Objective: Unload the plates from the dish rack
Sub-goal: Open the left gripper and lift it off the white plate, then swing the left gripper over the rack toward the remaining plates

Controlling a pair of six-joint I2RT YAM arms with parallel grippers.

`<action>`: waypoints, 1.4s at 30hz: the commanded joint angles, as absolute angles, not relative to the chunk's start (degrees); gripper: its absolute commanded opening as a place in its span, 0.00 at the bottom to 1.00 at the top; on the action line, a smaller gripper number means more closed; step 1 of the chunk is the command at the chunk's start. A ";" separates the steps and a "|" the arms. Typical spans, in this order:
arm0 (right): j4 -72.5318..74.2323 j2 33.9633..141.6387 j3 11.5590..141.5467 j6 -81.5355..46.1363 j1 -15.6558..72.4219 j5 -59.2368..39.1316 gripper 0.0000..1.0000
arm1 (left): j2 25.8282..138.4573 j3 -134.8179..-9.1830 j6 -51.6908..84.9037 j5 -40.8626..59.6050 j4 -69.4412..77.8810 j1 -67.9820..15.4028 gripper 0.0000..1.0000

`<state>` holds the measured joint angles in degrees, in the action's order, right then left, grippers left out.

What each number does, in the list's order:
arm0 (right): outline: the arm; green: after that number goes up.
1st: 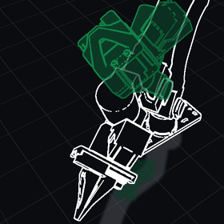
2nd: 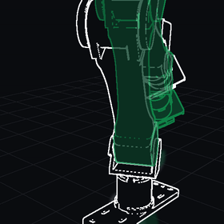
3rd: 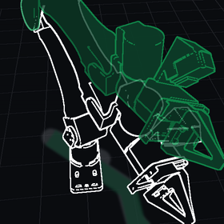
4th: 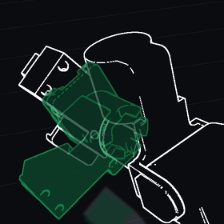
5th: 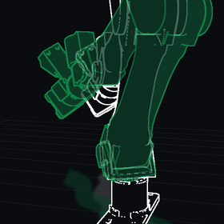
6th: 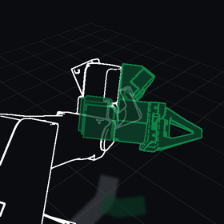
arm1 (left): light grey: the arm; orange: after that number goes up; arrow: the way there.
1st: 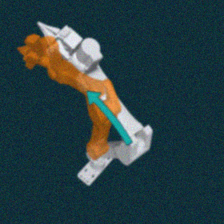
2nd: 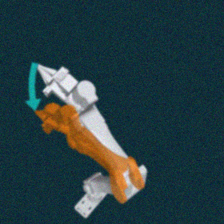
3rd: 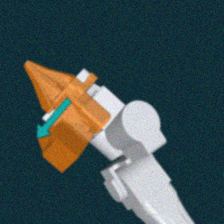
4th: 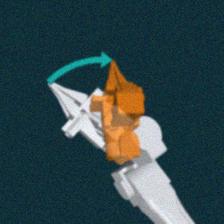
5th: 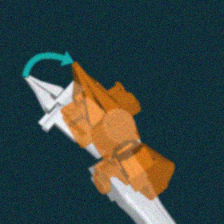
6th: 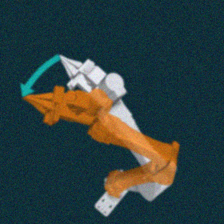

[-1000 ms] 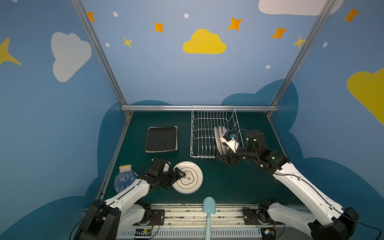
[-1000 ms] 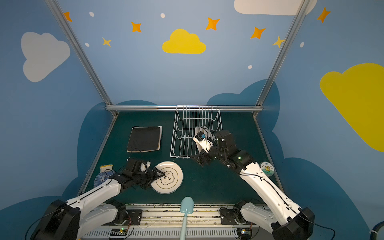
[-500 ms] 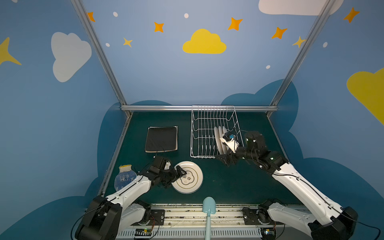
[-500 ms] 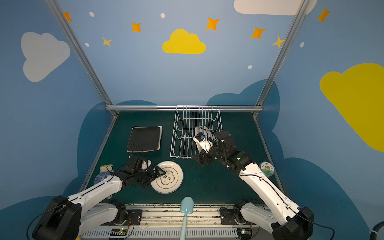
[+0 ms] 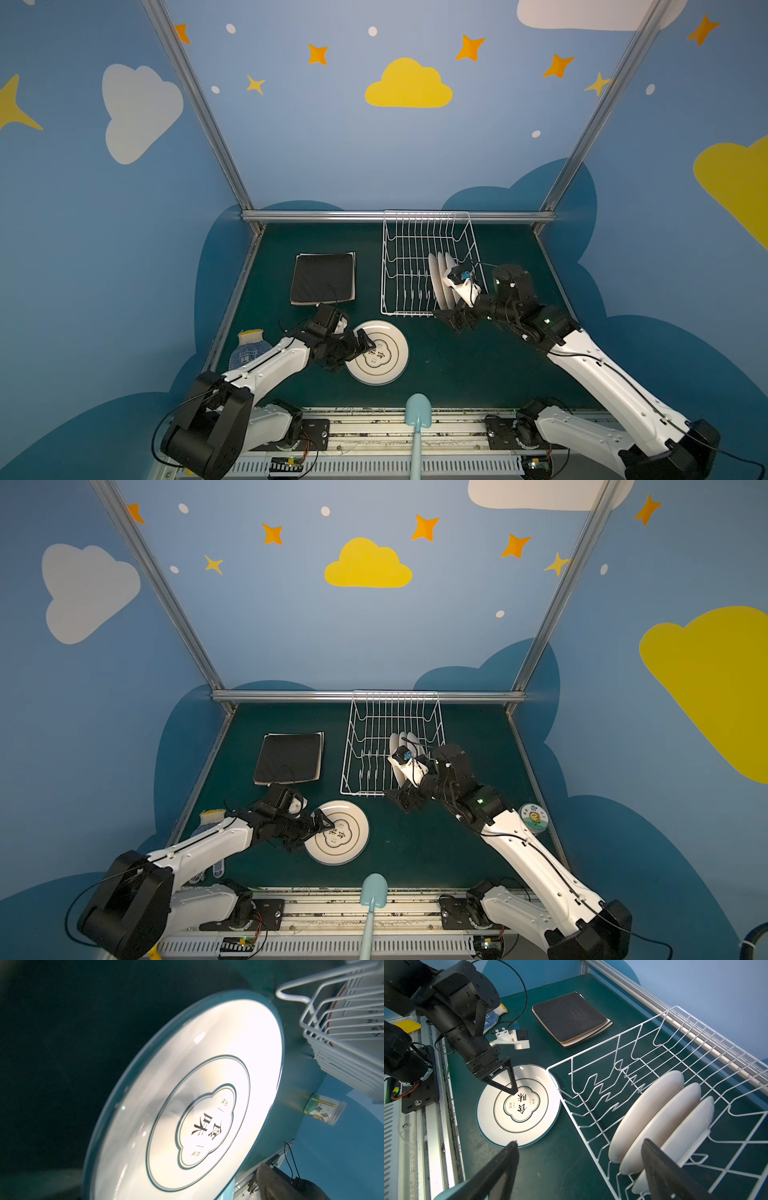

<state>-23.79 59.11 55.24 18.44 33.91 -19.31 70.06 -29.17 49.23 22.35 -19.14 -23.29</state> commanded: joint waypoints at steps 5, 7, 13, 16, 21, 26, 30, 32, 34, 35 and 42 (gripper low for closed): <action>-22.68 59.11 55.11 19.07 34.04 -19.32 0.91 | 67.22 -28.15 47.38 17.14 -29.88 -23.23 1.00; -22.52 59.00 55.11 18.86 34.10 -19.25 0.91 | 66.22 -28.04 47.64 16.49 -30.93 -23.15 1.00; -22.14 58.58 55.75 17.01 34.02 -18.30 0.91 | 58.67 -29.41 48.45 11.03 -34.37 -22.38 1.00; -21.64 58.21 56.23 14.60 34.02 -15.59 0.92 | 54.54 -33.36 46.22 7.13 -37.92 -21.99 1.00; -18.60 56.02 55.39 12.97 33.94 -11.10 0.92 | 51.20 -42.03 41.19 3.25 -42.71 -19.77 1.00; -19.18 54.70 55.72 8.65 33.70 -5.82 0.92 | 54.59 -54.11 35.87 3.98 -45.72 -18.58 1.00; -20.36 53.32 55.31 4.84 32.85 -3.10 0.93 | 60.34 -64.72 32.17 6.03 -47.87 -18.55 1.00; -21.03 52.60 55.04 4.85 32.56 -3.68 0.93 | 63.55 -69.39 31.80 8.22 -47.99 -18.70 1.00; -21.81 52.13 55.11 4.57 32.22 -3.56 0.93 | 66.19 -72.72 32.27 9.91 -47.41 -19.01 1.00; -22.25 51.93 55.24 4.26 32.04 -3.31 0.93 | 67.61 -74.17 32.61 10.71 -46.97 -19.49 0.99; -25.35 49.87 54.19 -1.21 30.72 -1.05 0.93 | 76.45 -81.33 34.72 13.84 -43.76 -23.65 0.98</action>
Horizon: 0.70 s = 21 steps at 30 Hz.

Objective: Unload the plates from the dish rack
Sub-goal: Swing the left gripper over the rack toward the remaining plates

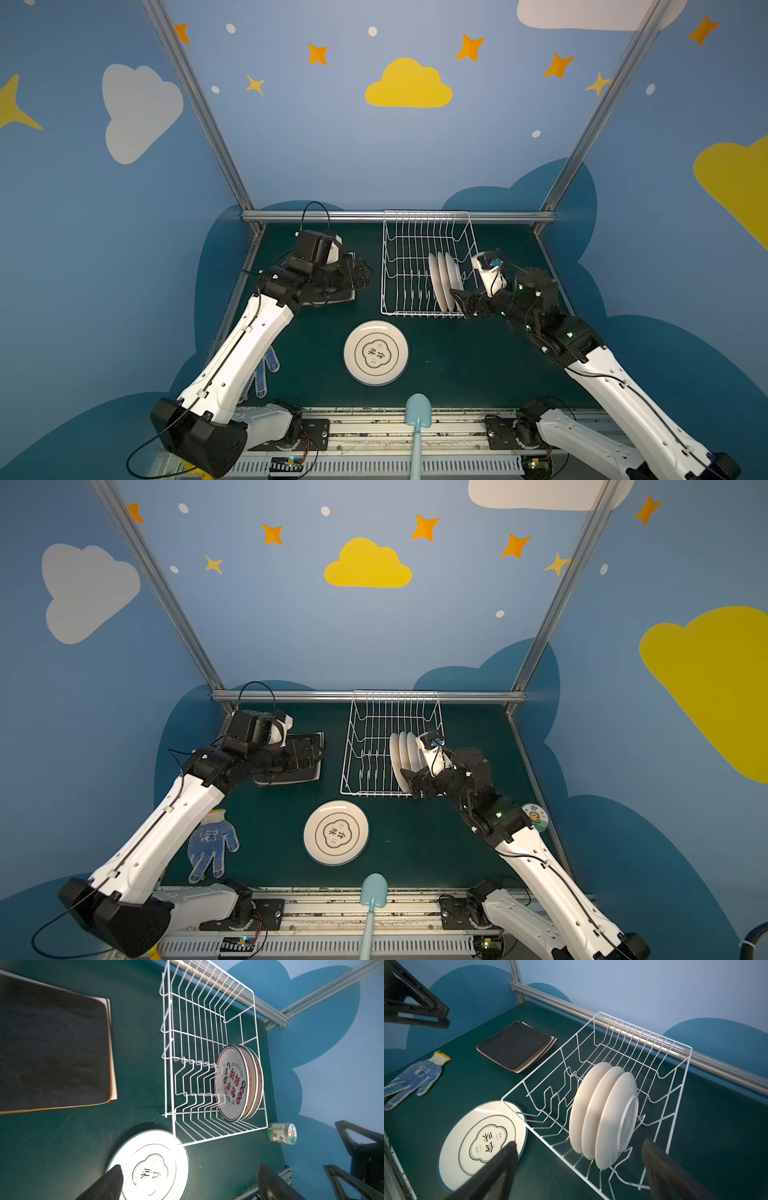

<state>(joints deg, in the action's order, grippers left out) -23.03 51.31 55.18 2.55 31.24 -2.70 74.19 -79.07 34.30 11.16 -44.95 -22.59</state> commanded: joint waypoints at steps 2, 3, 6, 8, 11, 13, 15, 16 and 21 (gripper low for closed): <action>-25.57 48.91 53.08 -2.58 30.59 -1.14 0.93 | 79.44 -83.51 35.81 15.92 -42.74 -24.58 0.96; -25.65 48.55 52.64 -3.16 30.50 -0.94 0.93 | 80.62 -84.32 36.10 16.50 -42.02 -25.16 0.96; -26.53 47.90 52.04 -3.94 30.38 -0.36 0.93 | 84.71 -86.02 37.73 17.93 -39.11 -26.91 0.95; -27.52 47.73 52.16 -3.79 30.16 -0.27 0.93 | 87.84 -87.38 38.33 18.81 -37.62 -28.31 0.93; -28.65 47.42 52.12 -3.82 30.02 0.37 0.93 | 91.69 -88.59 39.27 18.87 -34.83 -30.26 0.89; -28.65 47.23 51.69 -4.28 29.88 0.78 0.93 | 94.30 -89.44 40.32 19.43 -33.08 -31.23 0.87; -28.57 47.06 51.33 -4.77 29.82 1.05 0.93 | 97.21 -91.02 40.77 19.73 -32.68 -32.08 0.82; -28.59 47.02 51.16 -4.98 29.72 1.13 0.93 | 98.82 -92.14 40.78 19.57 -32.82 -32.63 0.80; -27.99 47.03 50.67 -4.91 29.37 1.32 0.93 | 104.54 -95.72 42.42 19.22 -30.38 -34.16 0.73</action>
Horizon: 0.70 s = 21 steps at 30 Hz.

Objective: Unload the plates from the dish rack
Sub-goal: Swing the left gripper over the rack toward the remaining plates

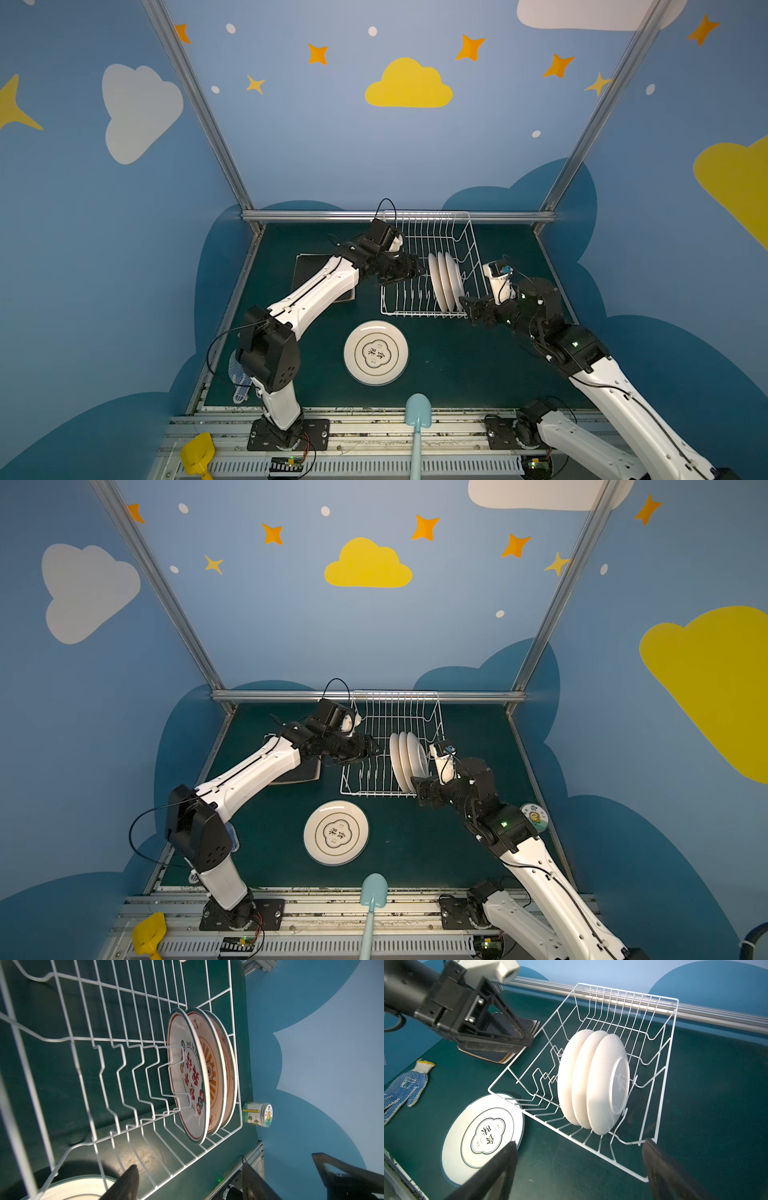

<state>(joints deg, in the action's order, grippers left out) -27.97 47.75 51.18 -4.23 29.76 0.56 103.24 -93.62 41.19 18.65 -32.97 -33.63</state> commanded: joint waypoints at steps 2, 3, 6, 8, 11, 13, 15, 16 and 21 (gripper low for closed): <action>-27.95 47.00 50.64 -4.60 29.19 1.49 0.93 | 106.16 -96.78 43.13 18.77 -29.50 -34.35 0.69; -27.95 46.88 50.58 -4.31 29.10 1.58 0.93 | 107.16 -97.55 43.37 18.60 -29.49 -34.38 0.67; -27.95 46.39 50.20 -3.45 28.93 2.05 0.93 | 110.42 -100.72 43.17 19.33 -31.03 -34.36 0.62; -27.87 45.99 50.06 -3.29 28.84 2.46 0.93 | 112.42 -102.39 43.16 20.57 -31.14 -34.39 0.58; -27.73 45.22 49.77 -3.34 28.72 2.89 0.93 | 114.78 -104.06 43.46 22.13 -30.50 -34.43 0.55; -27.80 44.82 49.72 -3.28 28.61 3.14 0.93 | 116.39 -105.84 43.03 22.30 -31.31 -34.49 0.54; -27.77 44.44 49.57 -3.21 28.41 3.46 0.93 | 117.89 -107.40 42.75 22.07 -32.44 -34.63 0.52; -27.77 44.35 49.57 -3.13 28.39 3.50 0.93 | 118.31 -107.77 42.79 21.95 -32.69 -34.62 0.51; -27.25 44.63 49.57 -2.92 28.04 3.34 0.93 | 121.09 -110.25 42.86 21.76 -33.91 -34.78 0.46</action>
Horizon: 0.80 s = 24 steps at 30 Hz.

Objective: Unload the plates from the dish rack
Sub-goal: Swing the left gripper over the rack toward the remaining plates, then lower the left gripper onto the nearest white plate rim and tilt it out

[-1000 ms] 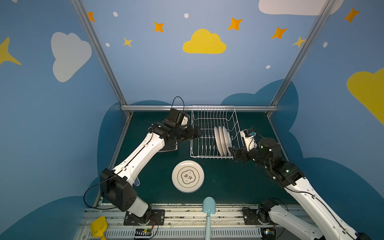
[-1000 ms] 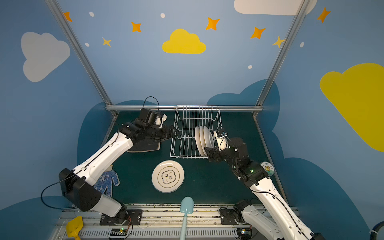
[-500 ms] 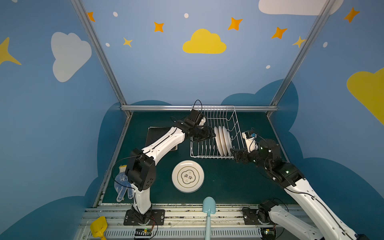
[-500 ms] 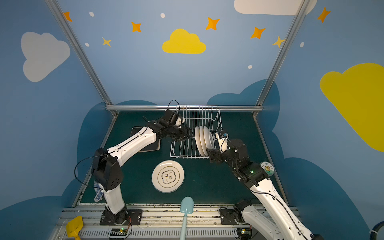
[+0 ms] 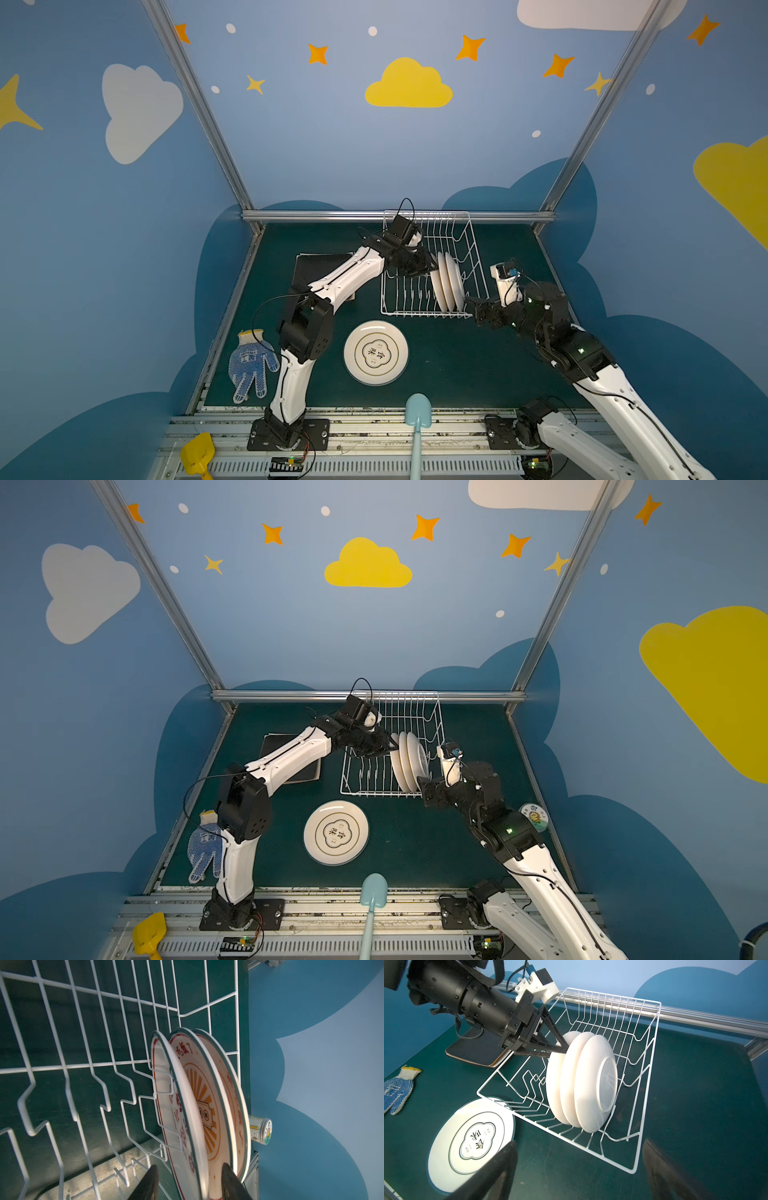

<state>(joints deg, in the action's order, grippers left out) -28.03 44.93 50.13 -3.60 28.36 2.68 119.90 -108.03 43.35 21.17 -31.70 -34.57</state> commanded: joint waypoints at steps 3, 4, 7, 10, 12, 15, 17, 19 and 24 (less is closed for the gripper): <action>-26.81 45.08 49.77 -2.90 27.95 2.91 0.93 | 122.53 -111.93 42.50 21.26 -34.89 -35.13 0.44; -26.72 45.24 49.80 -2.93 28.00 2.82 0.93 | 123.04 -112.70 42.32 20.86 -35.63 -35.36 0.44; -26.03 45.68 49.83 -2.92 27.92 2.43 0.93 | 124.93 -115.84 41.31 19.65 -38.04 -36.02 0.42; -25.51 46.32 49.95 -3.21 27.82 1.96 0.93 | 126.92 -118.54 40.76 20.00 -39.68 -36.42 0.42; -25.25 46.73 50.00 -3.44 27.77 1.63 0.93 | 128.09 -119.81 40.66 20.09 -40.47 -36.73 0.42; -25.05 46.86 50.01 -3.55 27.79 1.41 0.93 | 129.08 -120.26 40.99 19.88 -40.78 -36.94 0.41; -24.96 46.87 49.92 -3.51 27.70 1.46 0.93 | 129.57 -120.36 41.28 19.72 -40.69 -37.09 0.40; -24.81 46.90 49.84 -3.41 27.69 1.41 0.93 | 129.90 -120.47 41.33 19.37 -40.86 -37.26 0.38; -24.19 47.20 49.58 -3.56 27.74 0.98 0.93 | 130.39 -121.29 41.79 19.56 -42.09 -37.52 0.34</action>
